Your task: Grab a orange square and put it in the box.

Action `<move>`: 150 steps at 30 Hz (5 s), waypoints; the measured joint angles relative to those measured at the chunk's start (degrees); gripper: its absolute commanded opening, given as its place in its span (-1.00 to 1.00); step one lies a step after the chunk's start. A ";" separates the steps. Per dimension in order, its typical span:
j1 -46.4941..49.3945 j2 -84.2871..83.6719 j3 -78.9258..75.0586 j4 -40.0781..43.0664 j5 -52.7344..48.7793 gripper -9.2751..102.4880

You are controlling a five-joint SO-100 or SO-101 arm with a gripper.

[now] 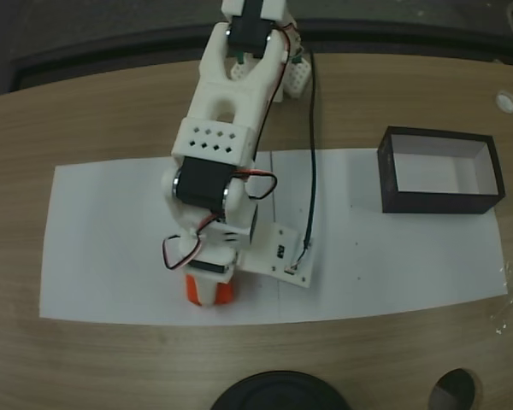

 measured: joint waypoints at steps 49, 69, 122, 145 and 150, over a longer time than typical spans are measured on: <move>-71.89 44.03 13.01 7.38 -1.93 -0.73; -71.81 44.03 28.65 -8.17 -1.93 -0.72; -35.60 66.62 30.50 -0.26 4.39 -0.83; -10.72 136.14 77.43 -11.34 -1.41 -0.84; -8.53 136.14 78.57 -11.87 -1.41 -0.84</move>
